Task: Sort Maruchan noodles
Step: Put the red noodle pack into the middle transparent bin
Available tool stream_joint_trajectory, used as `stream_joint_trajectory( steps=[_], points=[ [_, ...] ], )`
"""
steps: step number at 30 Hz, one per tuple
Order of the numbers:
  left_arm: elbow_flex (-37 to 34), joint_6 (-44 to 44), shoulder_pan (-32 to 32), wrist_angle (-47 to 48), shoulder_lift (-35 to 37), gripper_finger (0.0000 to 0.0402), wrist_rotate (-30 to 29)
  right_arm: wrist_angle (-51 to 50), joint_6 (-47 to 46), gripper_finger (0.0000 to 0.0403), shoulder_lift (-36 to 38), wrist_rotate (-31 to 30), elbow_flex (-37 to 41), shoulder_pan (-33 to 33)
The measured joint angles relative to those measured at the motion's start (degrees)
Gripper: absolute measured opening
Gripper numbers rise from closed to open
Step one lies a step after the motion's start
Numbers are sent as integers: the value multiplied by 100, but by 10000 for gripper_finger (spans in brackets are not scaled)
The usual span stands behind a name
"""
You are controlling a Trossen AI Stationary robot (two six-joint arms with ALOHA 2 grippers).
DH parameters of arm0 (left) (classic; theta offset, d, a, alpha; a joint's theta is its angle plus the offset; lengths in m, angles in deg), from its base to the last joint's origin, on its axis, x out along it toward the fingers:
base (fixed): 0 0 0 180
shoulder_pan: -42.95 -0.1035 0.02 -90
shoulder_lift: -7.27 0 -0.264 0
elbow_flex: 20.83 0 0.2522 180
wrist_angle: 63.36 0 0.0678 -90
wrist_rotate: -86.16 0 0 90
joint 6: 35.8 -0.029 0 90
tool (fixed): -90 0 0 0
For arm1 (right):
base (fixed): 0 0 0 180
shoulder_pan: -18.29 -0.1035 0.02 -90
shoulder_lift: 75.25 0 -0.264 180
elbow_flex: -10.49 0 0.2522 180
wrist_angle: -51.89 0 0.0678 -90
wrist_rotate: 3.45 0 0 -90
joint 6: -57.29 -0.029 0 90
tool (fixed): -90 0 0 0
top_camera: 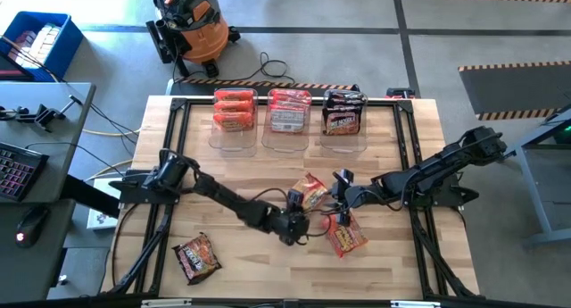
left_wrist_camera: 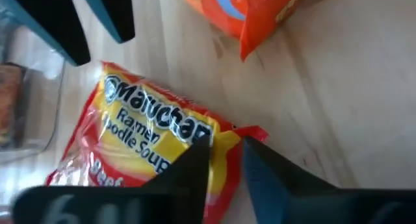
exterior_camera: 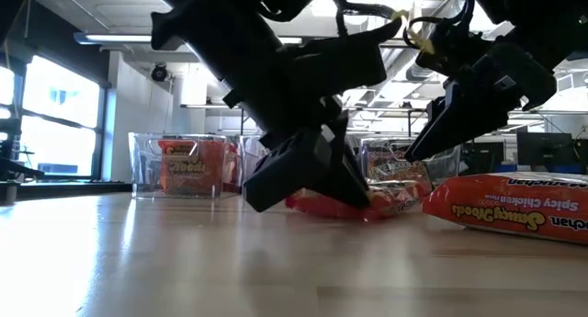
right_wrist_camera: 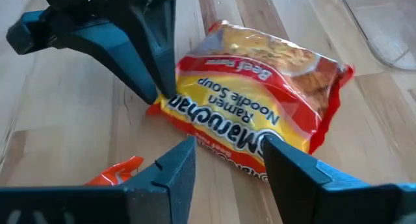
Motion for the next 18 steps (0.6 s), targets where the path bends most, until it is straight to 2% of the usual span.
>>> stream_joint_trajectory(
  steps=[5, 8, 13, 18],
  points=[
    [4, -1, -95, -51, 3, 9, 383, -81, 22, 161, 13, 64, 0, -9],
    [0, -22, -95, -11, 91, 6, 412, -501, 344, 161, 243, 135, 0, -61],
    [-87, 137, -82, 43, 362, 1, 625, -1398, 498, 161, 1011, -320, 2, -171],
    [-305, 500, -82, -53, 668, 0, 687, -1429, 530, 161, 1429, -416, 1, -348]
  ],
)
